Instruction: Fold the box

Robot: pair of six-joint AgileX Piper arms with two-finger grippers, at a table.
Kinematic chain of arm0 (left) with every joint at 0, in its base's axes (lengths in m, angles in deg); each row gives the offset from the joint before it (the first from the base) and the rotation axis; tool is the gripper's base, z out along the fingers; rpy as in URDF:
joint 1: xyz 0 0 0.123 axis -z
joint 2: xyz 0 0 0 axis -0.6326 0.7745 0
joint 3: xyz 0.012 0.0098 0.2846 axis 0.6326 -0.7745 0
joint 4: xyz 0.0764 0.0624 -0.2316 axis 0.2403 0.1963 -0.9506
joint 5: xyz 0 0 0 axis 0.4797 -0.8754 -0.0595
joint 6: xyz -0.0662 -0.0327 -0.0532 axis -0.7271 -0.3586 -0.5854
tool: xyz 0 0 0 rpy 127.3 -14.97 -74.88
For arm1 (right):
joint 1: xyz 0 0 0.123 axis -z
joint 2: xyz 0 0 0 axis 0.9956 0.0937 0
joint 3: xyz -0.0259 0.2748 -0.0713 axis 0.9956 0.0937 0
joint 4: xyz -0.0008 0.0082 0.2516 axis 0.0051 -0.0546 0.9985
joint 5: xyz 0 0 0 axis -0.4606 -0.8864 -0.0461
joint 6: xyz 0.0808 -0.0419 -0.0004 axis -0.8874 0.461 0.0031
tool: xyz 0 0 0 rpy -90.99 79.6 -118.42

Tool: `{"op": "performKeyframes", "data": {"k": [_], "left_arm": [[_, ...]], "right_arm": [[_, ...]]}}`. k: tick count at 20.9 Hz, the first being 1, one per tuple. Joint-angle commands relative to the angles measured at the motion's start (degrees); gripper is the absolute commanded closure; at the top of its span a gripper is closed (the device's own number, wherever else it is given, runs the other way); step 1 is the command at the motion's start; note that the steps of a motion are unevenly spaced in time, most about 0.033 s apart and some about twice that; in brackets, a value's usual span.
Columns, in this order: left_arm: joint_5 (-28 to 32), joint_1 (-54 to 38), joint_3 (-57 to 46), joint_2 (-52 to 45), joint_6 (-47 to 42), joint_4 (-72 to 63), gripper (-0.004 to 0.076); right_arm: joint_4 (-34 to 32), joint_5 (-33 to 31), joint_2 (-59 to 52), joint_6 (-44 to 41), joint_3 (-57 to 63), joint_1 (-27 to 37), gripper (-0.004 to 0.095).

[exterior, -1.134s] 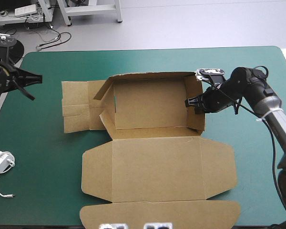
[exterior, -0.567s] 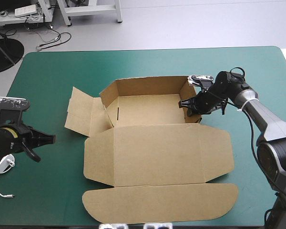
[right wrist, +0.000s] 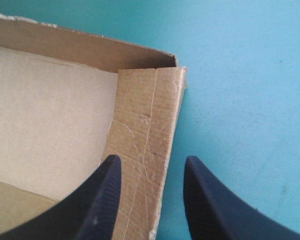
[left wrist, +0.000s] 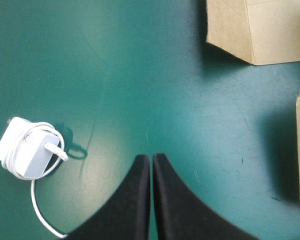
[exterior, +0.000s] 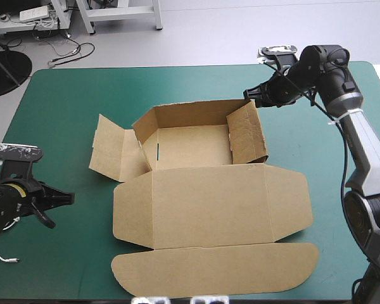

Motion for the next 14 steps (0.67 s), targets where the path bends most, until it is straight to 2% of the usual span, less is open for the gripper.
{"op": "performKeyframes", "data": {"k": [1,7,14], "left_arm": [[1.83,-0.15,0.05,-1.04,-0.37,1.75,0.0722],[2.18,-0.15,-5.69,-6.24,-1.92,-1.01,0.0722],[3.39,-0.15,-5.69,-7.32,-1.92,-1.52,0.0729]], "right_arm": [[-0.16,-1.06,-5.4,-5.39,-1.48,0.1,0.0526],[1.51,1.82,-1.44,-2.59,6.44,0.1,0.0528],[6.2,5.44,6.1,0.39,6.44,0.1,0.0532]]}}
